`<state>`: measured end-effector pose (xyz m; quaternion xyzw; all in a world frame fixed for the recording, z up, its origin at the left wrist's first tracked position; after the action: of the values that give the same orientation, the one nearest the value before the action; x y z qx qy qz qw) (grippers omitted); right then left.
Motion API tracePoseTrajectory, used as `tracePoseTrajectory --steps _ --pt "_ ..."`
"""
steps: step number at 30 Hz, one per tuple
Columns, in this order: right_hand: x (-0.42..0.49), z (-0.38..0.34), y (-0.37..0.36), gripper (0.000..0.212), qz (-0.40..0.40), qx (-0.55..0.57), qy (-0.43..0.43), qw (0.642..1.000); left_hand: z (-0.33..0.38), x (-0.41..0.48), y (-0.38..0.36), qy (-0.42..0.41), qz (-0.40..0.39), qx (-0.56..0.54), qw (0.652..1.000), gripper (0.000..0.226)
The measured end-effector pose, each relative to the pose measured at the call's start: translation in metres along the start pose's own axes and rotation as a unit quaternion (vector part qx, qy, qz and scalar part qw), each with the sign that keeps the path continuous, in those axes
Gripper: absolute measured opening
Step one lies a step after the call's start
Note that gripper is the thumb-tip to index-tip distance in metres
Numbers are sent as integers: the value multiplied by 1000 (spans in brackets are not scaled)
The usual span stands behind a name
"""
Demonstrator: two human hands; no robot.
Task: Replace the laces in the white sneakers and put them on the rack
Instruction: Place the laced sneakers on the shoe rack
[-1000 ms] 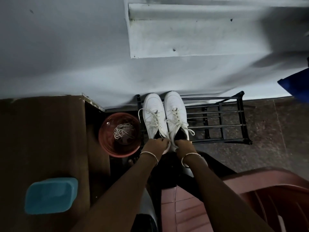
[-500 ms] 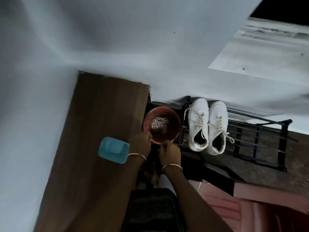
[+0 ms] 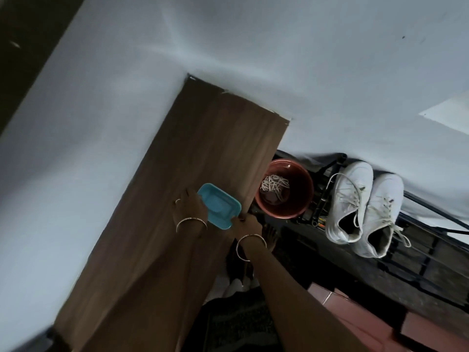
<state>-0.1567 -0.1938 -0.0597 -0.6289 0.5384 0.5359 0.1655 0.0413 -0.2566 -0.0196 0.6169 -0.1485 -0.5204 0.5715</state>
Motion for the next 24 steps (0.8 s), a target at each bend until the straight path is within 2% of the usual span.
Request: tracePoseTrajectory --steps 3,7,11,17,20,24 --pt "0 -3 -5 31 12 18 -19 1000 -9 2 -10 6 -32 -63 997 34" --pt "0 -10 6 30 34 11 -31 999 -7 4 -6 -3 -17 -132 991 33" --pt "10 -40 44 27 72 23 -12 997 34 23 12 -41 -15 -210 977 30" --pt "58 -96 118 28 137 26 26 990 125 67 34 -86 -38 -235 968 39" --pt "89 -117 150 29 141 24 38 989 159 97 25 -78 -60 -262 960 39" --pt "121 -132 173 28 122 -15 47 991 180 129 4 -76 -65 -243 965 38"
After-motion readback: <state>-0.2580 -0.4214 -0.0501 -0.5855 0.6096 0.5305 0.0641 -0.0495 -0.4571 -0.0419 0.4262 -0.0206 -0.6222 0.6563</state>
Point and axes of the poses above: each hand's wrist, its own x-axis towards the middle knuckle, its own y-axis out of the back of the hand, z = x × y, the point moved 10 cm from there along x, towards the middle knuckle, and after that the axes turned 7 degrees about -x, right-handed, at the moved point
